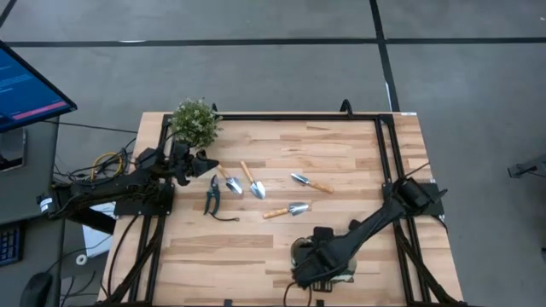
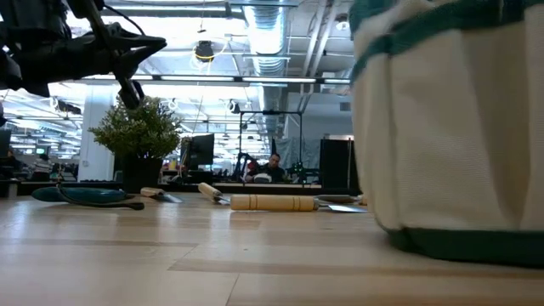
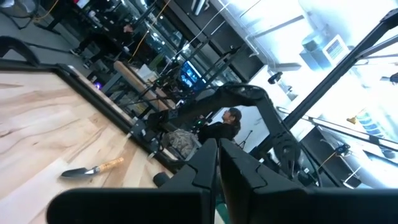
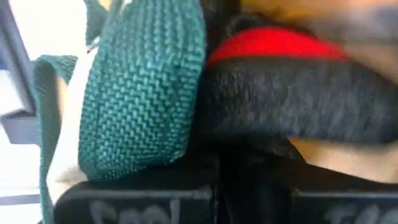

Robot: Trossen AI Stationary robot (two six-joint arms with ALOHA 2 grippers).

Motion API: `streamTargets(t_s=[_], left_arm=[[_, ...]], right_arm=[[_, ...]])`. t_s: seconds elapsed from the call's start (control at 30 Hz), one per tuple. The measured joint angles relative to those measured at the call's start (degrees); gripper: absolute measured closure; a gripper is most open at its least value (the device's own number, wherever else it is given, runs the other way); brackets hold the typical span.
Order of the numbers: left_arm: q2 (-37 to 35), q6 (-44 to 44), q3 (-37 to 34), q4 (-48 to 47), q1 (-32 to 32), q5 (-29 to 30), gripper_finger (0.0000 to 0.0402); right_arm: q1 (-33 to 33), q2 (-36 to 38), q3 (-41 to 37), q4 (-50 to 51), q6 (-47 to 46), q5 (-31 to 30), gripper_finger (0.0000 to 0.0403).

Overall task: Pick & Place Garden tools in Gardening bag
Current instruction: Put the red glove into the gardening bag

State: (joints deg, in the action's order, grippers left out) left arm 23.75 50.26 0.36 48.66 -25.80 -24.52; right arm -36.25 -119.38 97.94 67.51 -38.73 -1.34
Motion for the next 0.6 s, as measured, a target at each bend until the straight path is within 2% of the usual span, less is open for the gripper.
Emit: streamTargets(t_s=[0.13,0.27,0.6], left_arm=[[0.0,1.9,-0.02,2.42,0.0,0.0,0.0384],[0.0,5.14,-0.02,8.45,0.02,0.0,0.0384],[-0.02,10.11,-0.02,34.63,0.02,0.12,0.0384]], right_arm=[[0.0,-0.23,-3.16,-5.83,0.58,2.85,0.0403],[-0.11,1.05,-3.38,-2.98,0.3,2.88,0.0403],[0.36,11.51,-3.4,-1.11,-0.23,1.09,0.0403]])
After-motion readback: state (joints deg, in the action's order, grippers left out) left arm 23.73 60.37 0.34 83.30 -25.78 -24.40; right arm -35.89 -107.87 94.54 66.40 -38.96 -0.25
